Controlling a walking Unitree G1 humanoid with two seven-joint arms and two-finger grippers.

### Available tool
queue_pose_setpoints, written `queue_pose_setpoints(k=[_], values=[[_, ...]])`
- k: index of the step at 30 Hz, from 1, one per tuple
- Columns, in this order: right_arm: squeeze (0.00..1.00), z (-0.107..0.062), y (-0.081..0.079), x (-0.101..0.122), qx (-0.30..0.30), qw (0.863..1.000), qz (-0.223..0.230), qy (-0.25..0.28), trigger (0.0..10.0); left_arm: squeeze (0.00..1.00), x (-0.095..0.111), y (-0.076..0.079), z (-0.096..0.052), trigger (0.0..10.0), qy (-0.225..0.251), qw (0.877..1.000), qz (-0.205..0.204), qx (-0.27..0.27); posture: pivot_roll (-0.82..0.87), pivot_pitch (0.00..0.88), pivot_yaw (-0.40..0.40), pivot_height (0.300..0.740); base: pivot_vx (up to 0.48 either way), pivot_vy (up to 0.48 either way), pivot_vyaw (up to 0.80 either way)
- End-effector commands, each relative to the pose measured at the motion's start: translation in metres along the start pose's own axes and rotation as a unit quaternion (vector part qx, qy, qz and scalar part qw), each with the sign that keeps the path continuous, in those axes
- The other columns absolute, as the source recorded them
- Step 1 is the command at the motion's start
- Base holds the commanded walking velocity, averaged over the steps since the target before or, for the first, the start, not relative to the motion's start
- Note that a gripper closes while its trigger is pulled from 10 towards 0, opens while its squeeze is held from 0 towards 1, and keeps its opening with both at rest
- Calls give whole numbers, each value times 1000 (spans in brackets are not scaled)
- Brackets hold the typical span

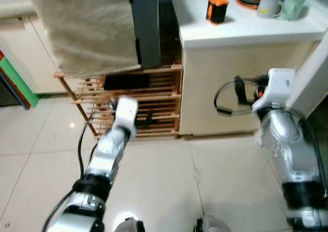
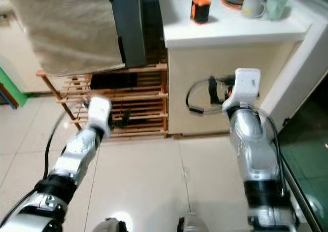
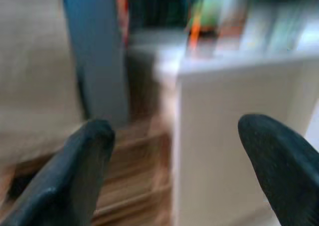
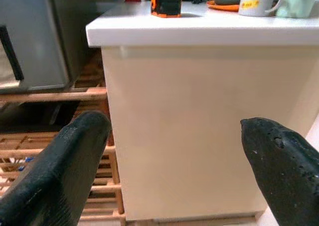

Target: Restocking fridge

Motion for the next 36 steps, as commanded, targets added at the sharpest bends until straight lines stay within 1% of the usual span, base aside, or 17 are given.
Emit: queue_pose_setpoints(k=[1,2,4,5,9,14,15,16,17,19,23,29,31,32,33,35,36], values=[[0,-1,11,10,-24,999,-19,24,10000,0,-4,-8,-9,10000,-10,999,-40,14,-166,0,49,697,0,0,0],[0,-2,11,6,-26,999,-19,20,10000,0,-4,-5,-9,10000,-12,999,-39,7,-166,0,49,697,0,240,-431],[0,-3,11,1,-29,999,-12,16,10000,0,-10,-2,-9,10000,-26,1000,-13,0,-162,0,43,697,0,465,-594],[0,-3,8,0,-21,1000,-11,17,10000,0,-10,-1,-7,10000,-28,1000,-8,-4,-163,0,43,697,0,461,-563],[0,1,-4,5,-4,999,-13,36,10000,0,-3,4,-6,10000,-38,999,-9,-11,-163,0,45,697,0,458,-547],[0,4,-10,8,2,999,-21,43,10000,0,-6,8,-6,10000,-51,999,-9,-15,-164,0,45,697,0,343,-218],[0,4,-13,6,11,999,-25,38,10000,0,-11,3,-8,10000,-61,998,-4,-2,-164,0,45,697,0,0,0],[0,4,-13,6,11,999,-25,38,10000,0,-11,3,-8,10000,-61,998,-4,-2,-164,0,45,697,0,0,0],[0,4,-13,5,12,999,-25,39,10000,0,-14,-1,-9,10000,-66,998,-16,10,-162,0,42,697,0,0,0],[0,4,-14,3,15,999,-27,38,10000,0,-16,-6,-10,10000,-70,997,-18,22,-162,0,42,697,0,0,0],[0,4,-16,3,18,999,-27,41,10000,0,-11,-6,-10,10000,-66,997,-21,25,-157,0,38,697,0,418,0],[0,5,-23,3,27,998,-30,44,10000,0,-13,-8,-9,10000,-71,997,-15,31,-159,0,42,697,0,480,0],[0,6,-26,3,30,998,-31,46,10000,0,-14,-10,-9,10000,-74,997,-8,35,-161,0,46,697,0,480,0],[0,7,-27,4,33,998,-32,47,10000,0,-12,-11,-8,10000,-69,997,11,39,-161,0,47,697,0,480,0],[0,7,-27,4,35,998,-33,48,10000,0,-15,-12,-7,10000,-77,996,23,47,-161,0,47,697,0,0,0],[0,7,-28,4,36,998,-33,48,10000,0,-16,-12,-7,10000,-78,995,23,50,-162,0,48,697,0,0,0],[0,7,-29,4,38,997,-35,49,10000,0,-14,-11,-6,10000,-72,996,12,46,-162,0,48,697,0,0,0]])
Point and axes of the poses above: a point about 5 cm out from each wrist's last joint towards the gripper, its own z axis pointing out of the wrist towards the gripper, its own x axis along the axis of the wrist's last joint, y = z × x, the point moved 5 cm from there along z, pointing out of the wrist towards the gripper, and after that the axes turned 11 degrees about -z, right-handed, at the moved point
